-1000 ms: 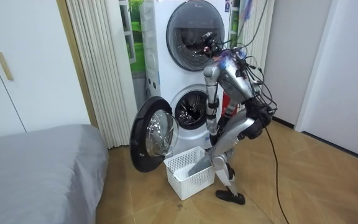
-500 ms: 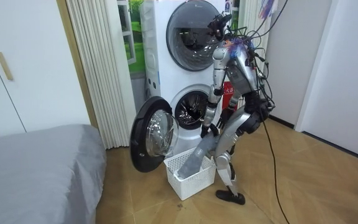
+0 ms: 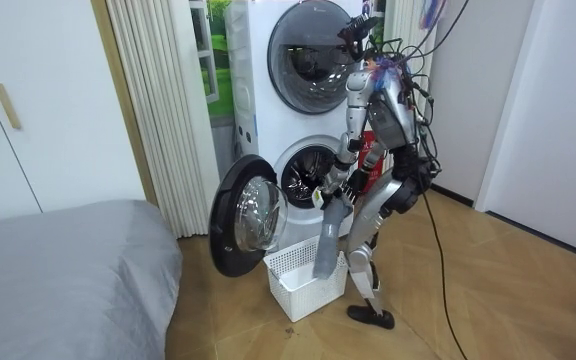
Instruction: Put towel into washing machine
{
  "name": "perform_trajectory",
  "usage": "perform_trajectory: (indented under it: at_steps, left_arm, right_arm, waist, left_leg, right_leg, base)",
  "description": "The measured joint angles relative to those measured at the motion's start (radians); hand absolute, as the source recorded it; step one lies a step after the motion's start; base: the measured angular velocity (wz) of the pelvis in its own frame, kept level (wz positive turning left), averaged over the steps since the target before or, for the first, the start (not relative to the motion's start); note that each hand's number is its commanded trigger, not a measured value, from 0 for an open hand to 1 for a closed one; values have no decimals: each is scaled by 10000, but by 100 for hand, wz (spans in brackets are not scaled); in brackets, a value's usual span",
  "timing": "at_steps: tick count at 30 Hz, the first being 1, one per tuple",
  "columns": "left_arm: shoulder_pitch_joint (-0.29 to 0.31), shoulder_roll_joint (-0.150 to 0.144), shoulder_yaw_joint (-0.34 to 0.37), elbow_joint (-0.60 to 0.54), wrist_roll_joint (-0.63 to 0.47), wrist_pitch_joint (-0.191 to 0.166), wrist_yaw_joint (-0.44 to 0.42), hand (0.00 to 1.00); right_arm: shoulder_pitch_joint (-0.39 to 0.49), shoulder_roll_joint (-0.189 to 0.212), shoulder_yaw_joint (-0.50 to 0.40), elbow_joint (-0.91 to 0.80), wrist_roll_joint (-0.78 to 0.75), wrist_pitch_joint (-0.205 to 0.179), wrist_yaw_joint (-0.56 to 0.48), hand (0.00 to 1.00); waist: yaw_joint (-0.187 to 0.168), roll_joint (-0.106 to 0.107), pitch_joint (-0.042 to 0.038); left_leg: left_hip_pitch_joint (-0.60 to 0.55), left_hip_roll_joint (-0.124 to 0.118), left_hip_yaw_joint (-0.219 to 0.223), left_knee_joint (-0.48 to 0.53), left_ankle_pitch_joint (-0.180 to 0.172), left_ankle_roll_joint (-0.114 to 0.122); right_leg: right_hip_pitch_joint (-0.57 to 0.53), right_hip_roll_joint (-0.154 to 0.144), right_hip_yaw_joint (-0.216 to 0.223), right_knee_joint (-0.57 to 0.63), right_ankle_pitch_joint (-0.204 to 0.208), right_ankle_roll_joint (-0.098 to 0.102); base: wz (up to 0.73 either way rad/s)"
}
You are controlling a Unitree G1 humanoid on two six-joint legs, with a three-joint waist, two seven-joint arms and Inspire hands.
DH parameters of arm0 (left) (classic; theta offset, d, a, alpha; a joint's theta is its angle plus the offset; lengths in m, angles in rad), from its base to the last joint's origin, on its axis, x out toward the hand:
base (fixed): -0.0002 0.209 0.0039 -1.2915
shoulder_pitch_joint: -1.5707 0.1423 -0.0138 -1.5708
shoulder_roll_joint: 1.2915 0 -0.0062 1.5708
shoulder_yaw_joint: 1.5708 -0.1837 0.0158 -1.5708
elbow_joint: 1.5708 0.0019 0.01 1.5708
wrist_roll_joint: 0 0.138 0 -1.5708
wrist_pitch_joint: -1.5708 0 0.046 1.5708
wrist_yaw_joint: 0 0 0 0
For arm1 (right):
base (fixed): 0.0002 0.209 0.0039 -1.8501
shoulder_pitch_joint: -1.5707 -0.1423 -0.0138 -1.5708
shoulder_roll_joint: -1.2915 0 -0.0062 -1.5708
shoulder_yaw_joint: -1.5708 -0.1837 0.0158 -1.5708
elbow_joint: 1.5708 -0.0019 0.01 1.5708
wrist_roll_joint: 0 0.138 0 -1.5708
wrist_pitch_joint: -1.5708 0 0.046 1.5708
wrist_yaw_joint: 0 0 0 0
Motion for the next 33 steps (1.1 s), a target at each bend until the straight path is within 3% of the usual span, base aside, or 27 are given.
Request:
perform_trajectory:
  at_steps: [4, 8, 12, 16, 18, 20, 25, 29, 33]
  left_arm:
    - [98, 46, -96, -189, -1291, 84, -329, 100]
    - [109, 64, 35, -351, -1446, 131, -482, 100]
    - [125, 69, 263, -947, -1463, 308, -517, 100]
    - [139, 40, 543, -1853, -2115, 417, -722, 100]
    - [137, -191, 600, -2689, -3073, 406, -1058, 100]
    - [134, -433, 625, -3008, -3325, 402, -1309, 100]
    - [144, -492, 673, -3263, -3344, 483, -1582, 100]
    - [143, -504, 732, -3603, -3317, 485, -1584, 100]
    - [141, -497, 770, -3699, -2948, 483, -1582, 100]
  right_arm:
    - [81, -17, -37, -335, -141, -2, -17, 0]
    - [93, 55, -200, -478, -438, -5, -136, 0]
    - [188, 50, -472, -715, -442, -10, -233, 0]
    - [366, 190, -470, -734, -434, -10, -368, 0]
    - [566, 457, -435, -731, -444, 55, -344, 0]
    - [737, 556, -463, -730, -557, 25, -312, 0]
    - [855, 411, -560, -724, -906, 48, -342, 0]
    - [823, 435, -637, -681, -1079, 47, -338, 0]
    - [809, 438, -634, -650, -998, 45, -209, 0]
  waist:
    - [-72, -79, -45]
    - [-50, -306, -193]
    - [15, -377, -241]
    - [86, -380, -246]
    - [139, -372, -246]
    - [269, -353, -249]
    - [427, -244, -265]
    - [596, -15, -253]
    - [605, -5, -251]
  left_leg:
    - [-111, -16, -165, 54, 6, -1]
    - [-164, -26, -254, 83, 26, 6]
    - [-285, -11, -362, 230, 26, 8]
    - [-205, 29, -454, 230, 24, 8]
    - [-206, 29, -572, 238, 34, -2]
    - [-134, 24, -579, 223, 33, -2]
    - [-55, 31, -589, 196, 34, -6]
    - [-24, 18, -571, 188, 38, -12]
    - [44, 27, -495, 149, 42, -17]
  right_leg:
    - [-1, -43, -169, -7, -19, 0]
    - [-2, -87, -296, -4, -36, -9]
    - [13, -51, -400, 7, -33, -6]
    - [224, 40, -425, -135, -15, 20]
    - [294, 65, -490, -205, 2, 31]
    - [376, 58, -506, -222, 3, 34]
    - [435, 63, -520, -239, 0, 36]
    - [434, 55, -498, -209, -1, 31]
    - [434, 71, -416, -186, -7, 26]
  base:
    - [10]
    - [8]
    - [7]
    - [3]
    - [9]
    - [2]
    - [0]
    - [0]
    - [-2]
